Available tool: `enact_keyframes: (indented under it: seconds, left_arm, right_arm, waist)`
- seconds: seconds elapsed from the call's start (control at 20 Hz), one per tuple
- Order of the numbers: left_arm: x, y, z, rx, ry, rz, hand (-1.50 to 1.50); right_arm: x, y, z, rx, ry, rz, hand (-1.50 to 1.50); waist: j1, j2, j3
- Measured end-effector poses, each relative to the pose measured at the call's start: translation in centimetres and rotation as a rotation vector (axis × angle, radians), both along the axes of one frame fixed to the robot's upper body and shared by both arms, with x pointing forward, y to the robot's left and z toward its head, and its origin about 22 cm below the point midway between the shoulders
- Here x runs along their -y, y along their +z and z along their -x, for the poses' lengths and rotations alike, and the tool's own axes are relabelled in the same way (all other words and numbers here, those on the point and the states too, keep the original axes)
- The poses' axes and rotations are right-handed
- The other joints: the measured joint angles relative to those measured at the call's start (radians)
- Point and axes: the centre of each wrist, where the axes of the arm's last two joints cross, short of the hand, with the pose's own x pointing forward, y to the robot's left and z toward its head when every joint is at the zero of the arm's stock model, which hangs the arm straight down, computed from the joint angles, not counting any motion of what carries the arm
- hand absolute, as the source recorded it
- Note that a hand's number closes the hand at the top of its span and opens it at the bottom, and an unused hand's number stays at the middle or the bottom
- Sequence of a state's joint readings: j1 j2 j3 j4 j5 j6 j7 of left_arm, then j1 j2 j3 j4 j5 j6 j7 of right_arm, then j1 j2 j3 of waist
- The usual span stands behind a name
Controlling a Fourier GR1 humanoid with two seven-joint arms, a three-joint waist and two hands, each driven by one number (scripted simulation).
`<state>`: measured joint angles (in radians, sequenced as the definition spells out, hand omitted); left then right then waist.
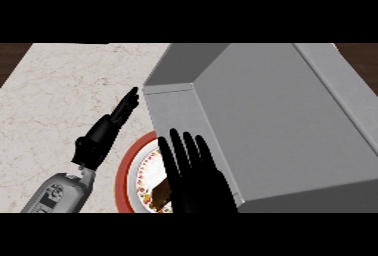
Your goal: Pick the lemon from the plate and place it in the cardboard box
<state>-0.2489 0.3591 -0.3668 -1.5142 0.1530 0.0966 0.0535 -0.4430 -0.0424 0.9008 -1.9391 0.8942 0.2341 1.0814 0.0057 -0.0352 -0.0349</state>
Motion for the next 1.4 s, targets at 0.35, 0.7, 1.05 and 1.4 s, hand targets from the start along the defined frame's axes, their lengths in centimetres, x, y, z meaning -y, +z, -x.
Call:
enact_keyframes:
  seconds: [0.35,0.7,1.05,1.4]
  left_arm:
    - [0.3,-0.2,0.3,0.005,-0.011,0.004,0.0]
    - [0.8,0.1,0.0,0.003,-0.009,-0.001,0.0]
    - [1.0,-0.1,-0.2,0.007,-0.007,0.0,0.0]
    - [0.3,0.2,-0.7,0.011,-0.012,0.0,0.0]
  right_arm:
    - [-2.1,-4.2,-2.8,-0.107,-0.074,0.135,-1.5]
    - [-3.6,-6.7,-5.3,-0.122,-0.099,0.181,-1.5]
    - [-4.4,-8.2,-5.8,-0.131,-0.095,0.2,-1.5]
    - [-4.8,-9.4,-6.7,-0.185,-0.096,0.221,-1.5]
  waist:
    - [0.014,0.027,0.025]
    - [0.012,0.035,0.033]
    - [0.009,0.036,0.034]
    - [0.013,0.037,0.035]
